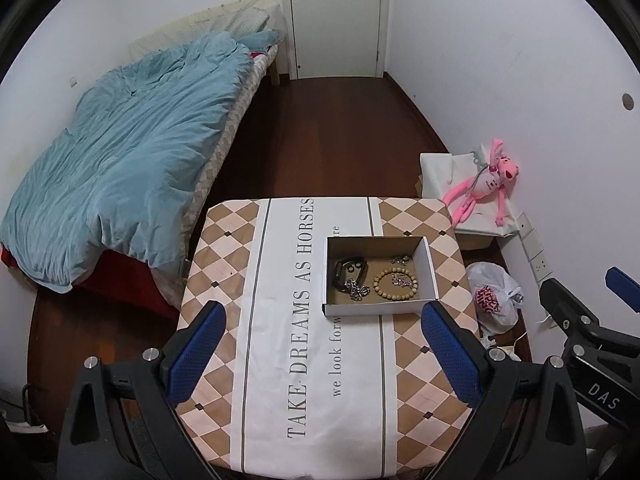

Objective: Organize jewelry

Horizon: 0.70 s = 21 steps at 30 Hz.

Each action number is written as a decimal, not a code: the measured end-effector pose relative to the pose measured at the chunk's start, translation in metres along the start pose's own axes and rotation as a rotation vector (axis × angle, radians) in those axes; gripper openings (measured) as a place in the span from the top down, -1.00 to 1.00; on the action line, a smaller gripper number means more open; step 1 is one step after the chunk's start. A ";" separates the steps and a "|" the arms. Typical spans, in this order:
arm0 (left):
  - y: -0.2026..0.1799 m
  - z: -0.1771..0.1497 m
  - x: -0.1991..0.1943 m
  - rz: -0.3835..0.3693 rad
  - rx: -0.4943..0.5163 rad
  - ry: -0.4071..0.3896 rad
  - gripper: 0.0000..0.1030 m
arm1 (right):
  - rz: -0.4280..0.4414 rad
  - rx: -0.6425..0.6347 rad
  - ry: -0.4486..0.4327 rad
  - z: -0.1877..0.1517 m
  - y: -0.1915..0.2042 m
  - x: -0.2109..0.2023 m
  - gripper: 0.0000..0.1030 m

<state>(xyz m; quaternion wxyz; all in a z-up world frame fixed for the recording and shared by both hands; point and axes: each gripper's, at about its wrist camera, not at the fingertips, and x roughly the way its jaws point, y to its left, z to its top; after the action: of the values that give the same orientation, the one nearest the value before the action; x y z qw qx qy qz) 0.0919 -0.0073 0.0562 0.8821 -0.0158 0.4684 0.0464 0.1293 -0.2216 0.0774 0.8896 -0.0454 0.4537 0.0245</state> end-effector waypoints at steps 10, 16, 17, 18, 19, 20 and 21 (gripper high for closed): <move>0.002 0.005 0.011 -0.007 -0.016 0.032 -0.94 | -0.012 -0.005 0.034 0.007 -0.004 0.013 -1.00; 0.002 0.005 0.011 -0.001 -0.015 0.028 -0.94 | -0.008 -0.014 0.040 0.007 -0.003 0.011 -1.00; 0.002 0.005 0.010 -0.001 -0.015 0.025 -0.94 | -0.006 -0.015 0.040 0.007 -0.002 0.010 -1.00; 0.003 0.006 0.010 -0.002 -0.015 0.025 -0.94 | -0.004 -0.016 0.039 0.007 -0.002 0.010 -1.00; 0.003 0.006 0.009 0.000 -0.017 0.026 -0.94 | -0.004 -0.017 0.040 0.008 -0.002 0.010 -1.00; 0.004 0.006 0.009 -0.002 -0.018 0.025 -0.94 | -0.003 -0.017 0.040 0.008 -0.002 0.009 -1.00; 0.004 0.006 0.008 -0.001 -0.019 0.023 -0.94 | -0.002 -0.018 0.040 0.007 -0.002 0.008 -1.00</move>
<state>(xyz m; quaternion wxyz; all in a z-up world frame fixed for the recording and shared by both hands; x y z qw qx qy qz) 0.1009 -0.0021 0.0534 0.8766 -0.0251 0.4780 0.0504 0.1405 -0.2228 0.0750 0.8800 -0.0541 0.4712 0.0267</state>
